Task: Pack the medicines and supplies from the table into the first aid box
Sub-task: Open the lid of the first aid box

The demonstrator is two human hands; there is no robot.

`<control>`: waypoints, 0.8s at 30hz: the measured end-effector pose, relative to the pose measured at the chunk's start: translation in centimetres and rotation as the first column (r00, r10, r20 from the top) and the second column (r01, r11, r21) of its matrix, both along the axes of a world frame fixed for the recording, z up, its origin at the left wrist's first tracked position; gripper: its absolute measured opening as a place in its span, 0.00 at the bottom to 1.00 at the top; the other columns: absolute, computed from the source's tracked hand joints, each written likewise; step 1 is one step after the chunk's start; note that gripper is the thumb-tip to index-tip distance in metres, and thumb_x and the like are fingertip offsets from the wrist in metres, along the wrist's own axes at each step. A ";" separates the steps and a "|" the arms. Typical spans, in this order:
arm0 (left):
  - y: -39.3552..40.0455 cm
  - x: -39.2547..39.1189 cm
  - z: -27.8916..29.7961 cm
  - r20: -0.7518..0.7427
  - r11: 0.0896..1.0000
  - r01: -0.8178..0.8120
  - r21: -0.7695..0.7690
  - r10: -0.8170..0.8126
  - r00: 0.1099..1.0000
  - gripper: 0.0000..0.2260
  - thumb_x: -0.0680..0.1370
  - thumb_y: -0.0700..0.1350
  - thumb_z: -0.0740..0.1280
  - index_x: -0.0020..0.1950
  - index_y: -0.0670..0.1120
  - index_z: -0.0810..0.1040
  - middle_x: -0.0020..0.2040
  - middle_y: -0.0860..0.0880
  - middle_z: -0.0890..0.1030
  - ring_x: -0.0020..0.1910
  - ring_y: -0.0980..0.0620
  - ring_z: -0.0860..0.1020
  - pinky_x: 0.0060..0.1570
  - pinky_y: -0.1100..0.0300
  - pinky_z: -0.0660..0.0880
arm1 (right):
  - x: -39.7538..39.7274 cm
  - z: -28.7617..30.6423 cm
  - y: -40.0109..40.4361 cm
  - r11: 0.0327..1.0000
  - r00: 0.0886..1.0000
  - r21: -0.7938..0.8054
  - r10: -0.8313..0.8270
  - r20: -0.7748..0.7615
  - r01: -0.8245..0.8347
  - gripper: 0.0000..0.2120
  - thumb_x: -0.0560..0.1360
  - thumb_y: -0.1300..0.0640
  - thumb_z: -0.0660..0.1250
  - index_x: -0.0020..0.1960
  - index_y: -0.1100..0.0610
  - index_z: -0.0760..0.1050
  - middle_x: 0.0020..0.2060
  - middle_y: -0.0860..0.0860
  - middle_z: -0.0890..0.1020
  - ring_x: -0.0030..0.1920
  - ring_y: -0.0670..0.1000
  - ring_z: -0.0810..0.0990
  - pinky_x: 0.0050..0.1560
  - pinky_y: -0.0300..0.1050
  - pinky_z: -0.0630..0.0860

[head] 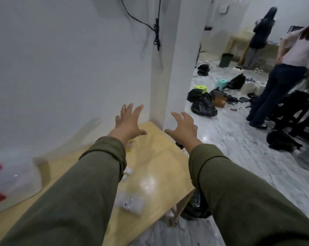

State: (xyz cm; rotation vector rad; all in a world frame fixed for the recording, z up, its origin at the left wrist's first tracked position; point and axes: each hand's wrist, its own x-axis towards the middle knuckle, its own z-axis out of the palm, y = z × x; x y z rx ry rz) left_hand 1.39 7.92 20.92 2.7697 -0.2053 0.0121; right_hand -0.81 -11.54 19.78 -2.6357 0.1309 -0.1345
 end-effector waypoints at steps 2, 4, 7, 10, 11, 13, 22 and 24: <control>3.2 -1.3 0.5 -0.001 0.997 -0.083 0.008 0.083 0.997 0.45 0.70 0.54 0.73 0.76 0.55 0.46 0.78 0.46 0.43 0.76 0.44 0.38 0.73 0.41 0.48 | 0.4 0.8 2.7 0.997 0.997 -0.005 0.080 0.017 -0.080 0.34 0.72 0.45 0.68 0.73 0.46 0.57 0.75 0.54 0.55 0.76 0.55 0.51 0.72 0.60 0.54; 6.4 -2.7 0.8 -0.003 0.986 -0.166 -0.005 0.166 0.986 0.45 0.70 0.54 0.73 0.76 0.56 0.46 0.78 0.46 0.43 0.77 0.44 0.38 0.73 0.42 0.48 | 0.6 1.3 5.5 0.989 0.988 -0.012 0.150 0.034 -0.150 0.34 0.72 0.45 0.68 0.73 0.46 0.57 0.75 0.54 0.56 0.75 0.55 0.52 0.72 0.59 0.55; 11.2 -5.4 0.7 0.002 0.958 -0.286 -0.022 0.286 0.958 0.44 0.70 0.54 0.73 0.76 0.56 0.46 0.78 0.47 0.43 0.77 0.45 0.38 0.73 0.42 0.48 | 0.4 1.4 10.3 0.967 0.966 -0.011 0.256 0.043 -0.256 0.34 0.72 0.45 0.68 0.73 0.46 0.57 0.75 0.54 0.56 0.76 0.55 0.51 0.72 0.58 0.54; 16.0 -8.7 0.2 -0.004 0.920 -0.392 -0.020 0.392 0.920 0.45 0.70 0.53 0.74 0.76 0.56 0.47 0.78 0.46 0.44 0.77 0.45 0.38 0.73 0.42 0.48 | -0.6 0.9 15.5 0.928 0.927 -0.016 0.373 0.048 -0.372 0.35 0.71 0.45 0.69 0.73 0.45 0.57 0.75 0.53 0.55 0.76 0.54 0.50 0.72 0.59 0.54; 17.7 -9.8 -0.1 -0.005 0.903 -0.428 -0.032 0.428 0.904 0.45 0.70 0.53 0.74 0.76 0.56 0.47 0.78 0.46 0.44 0.77 0.45 0.38 0.73 0.42 0.48 | -1.0 0.6 17.3 0.911 0.910 -0.019 0.411 0.048 -0.411 0.35 0.71 0.45 0.69 0.73 0.45 0.57 0.75 0.53 0.55 0.76 0.54 0.50 0.72 0.60 0.55; 21.0 -12.1 -0.5 -0.012 0.869 -0.492 -0.049 0.492 0.871 0.45 0.70 0.52 0.74 0.76 0.56 0.47 0.78 0.46 0.44 0.77 0.45 0.39 0.73 0.41 0.48 | -1.8 -0.1 20.9 0.878 0.877 -0.022 0.479 0.039 -0.479 0.35 0.71 0.44 0.69 0.73 0.44 0.57 0.75 0.53 0.55 0.76 0.54 0.50 0.72 0.60 0.55; 36.5 -19.9 -5.2 -0.154 0.721 -0.692 -0.046 0.679 0.718 0.49 0.66 0.55 0.76 0.76 0.56 0.47 0.78 0.46 0.45 0.77 0.43 0.42 0.71 0.40 0.53 | -6.5 -5.1 36.7 0.770 0.765 0.081 0.638 -0.086 -0.633 0.37 0.69 0.47 0.72 0.73 0.43 0.57 0.76 0.53 0.54 0.75 0.57 0.54 0.72 0.60 0.57; 38.9 -20.8 -6.6 -0.186 0.707 -0.702 -0.081 0.681 0.708 0.49 0.66 0.54 0.77 0.76 0.55 0.46 0.78 0.45 0.45 0.76 0.42 0.44 0.71 0.41 0.54 | -7.2 -6.7 39.4 0.771 0.761 0.112 0.637 -0.119 -0.627 0.39 0.68 0.48 0.73 0.73 0.43 0.56 0.76 0.53 0.53 0.75 0.59 0.56 0.72 0.60 0.61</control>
